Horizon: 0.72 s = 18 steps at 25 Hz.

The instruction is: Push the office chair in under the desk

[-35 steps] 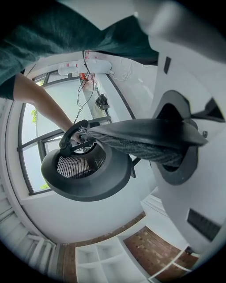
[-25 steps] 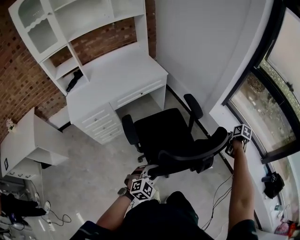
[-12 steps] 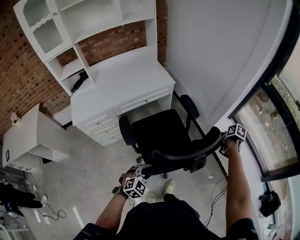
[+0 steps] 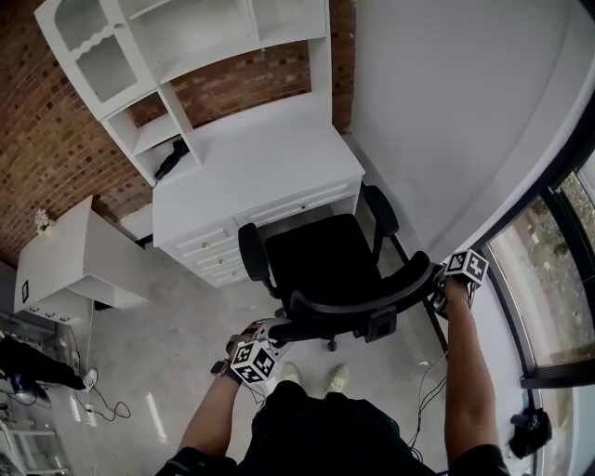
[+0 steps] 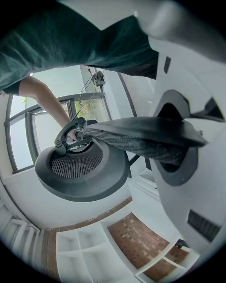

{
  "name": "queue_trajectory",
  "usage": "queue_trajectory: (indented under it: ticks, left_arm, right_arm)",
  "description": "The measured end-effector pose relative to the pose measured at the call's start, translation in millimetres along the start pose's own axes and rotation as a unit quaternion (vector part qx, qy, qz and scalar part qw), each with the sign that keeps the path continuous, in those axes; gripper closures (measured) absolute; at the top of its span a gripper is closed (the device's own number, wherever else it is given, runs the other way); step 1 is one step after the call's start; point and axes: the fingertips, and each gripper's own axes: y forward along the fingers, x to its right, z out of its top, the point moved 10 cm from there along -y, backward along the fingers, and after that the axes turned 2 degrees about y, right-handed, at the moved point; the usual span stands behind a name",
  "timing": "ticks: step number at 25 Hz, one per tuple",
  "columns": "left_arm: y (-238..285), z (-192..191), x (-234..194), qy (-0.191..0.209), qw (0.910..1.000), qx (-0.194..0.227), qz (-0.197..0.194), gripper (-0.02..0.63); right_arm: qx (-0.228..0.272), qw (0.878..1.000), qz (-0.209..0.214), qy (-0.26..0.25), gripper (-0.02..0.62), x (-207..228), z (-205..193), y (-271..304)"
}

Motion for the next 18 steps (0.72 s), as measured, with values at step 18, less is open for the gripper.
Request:
queue_trajectory:
  ticks: [18]
  left_arm:
    - [-1.3, -20.4, -48.9, -0.001, 0.9998, -0.005, -0.021, 0.489]
  right_arm:
    - [0.002, 1.000, -0.007, 0.001, 0.380, -43.8, 19.6, 28.5]
